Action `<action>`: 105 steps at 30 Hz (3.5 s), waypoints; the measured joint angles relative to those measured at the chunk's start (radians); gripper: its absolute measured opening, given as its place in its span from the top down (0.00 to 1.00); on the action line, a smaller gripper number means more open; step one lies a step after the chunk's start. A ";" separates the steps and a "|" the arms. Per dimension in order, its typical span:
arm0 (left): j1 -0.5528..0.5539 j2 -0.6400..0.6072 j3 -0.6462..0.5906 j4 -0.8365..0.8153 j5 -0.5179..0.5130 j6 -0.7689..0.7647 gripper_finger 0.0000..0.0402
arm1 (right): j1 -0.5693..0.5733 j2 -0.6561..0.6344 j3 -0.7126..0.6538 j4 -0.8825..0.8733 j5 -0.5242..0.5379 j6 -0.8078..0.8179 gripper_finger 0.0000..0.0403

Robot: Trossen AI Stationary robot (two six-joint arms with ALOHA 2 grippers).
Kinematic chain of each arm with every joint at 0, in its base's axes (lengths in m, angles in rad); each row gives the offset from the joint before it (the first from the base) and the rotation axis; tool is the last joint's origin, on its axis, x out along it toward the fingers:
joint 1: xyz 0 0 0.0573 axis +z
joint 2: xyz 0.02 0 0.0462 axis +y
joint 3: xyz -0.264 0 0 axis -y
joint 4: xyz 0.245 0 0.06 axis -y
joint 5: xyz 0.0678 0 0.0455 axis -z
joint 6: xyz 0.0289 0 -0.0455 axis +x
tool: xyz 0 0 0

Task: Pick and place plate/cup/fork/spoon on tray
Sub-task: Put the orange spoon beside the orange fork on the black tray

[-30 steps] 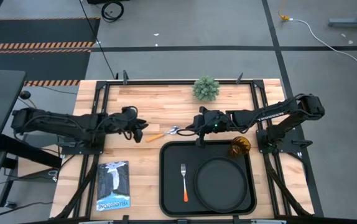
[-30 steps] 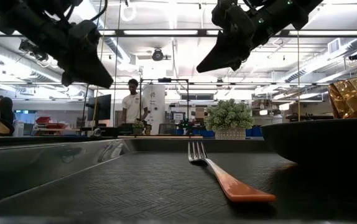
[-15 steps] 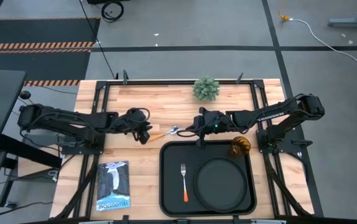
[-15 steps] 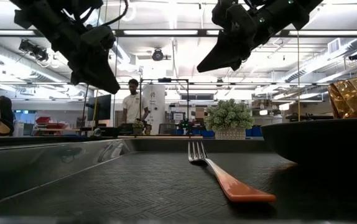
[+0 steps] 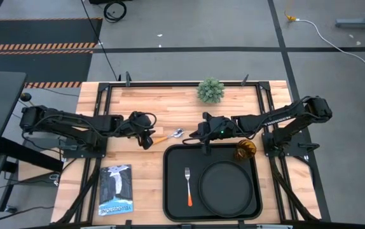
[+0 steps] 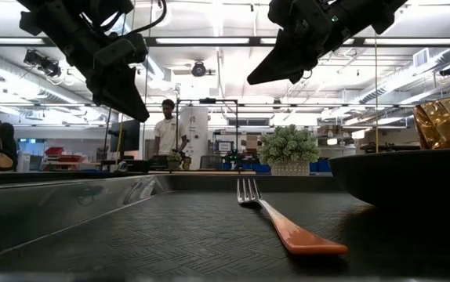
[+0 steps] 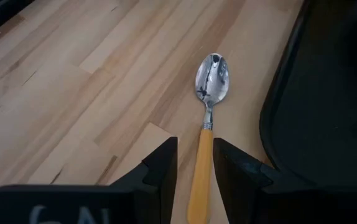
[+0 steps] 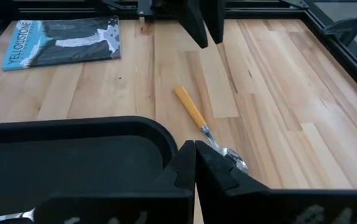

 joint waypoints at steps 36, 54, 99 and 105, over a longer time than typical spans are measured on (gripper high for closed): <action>0.004 0.241 -0.002 0.231 0.004 -0.027 0.72 | -0.091 -0.176 -0.198 0.182 0.003 -0.125 0.98; 0.004 0.410 0.058 0.303 0.068 0.061 0.60 | -0.093 -0.285 -0.198 0.115 0.002 -0.139 0.98; 0.079 0.615 0.240 0.122 0.159 0.318 0.59 | -0.065 -0.262 -0.198 0.140 -0.018 -0.086 0.98; 0.080 0.621 0.240 0.100 0.156 0.315 0.68 | -0.063 -0.262 -0.198 0.140 -0.024 -0.087 0.98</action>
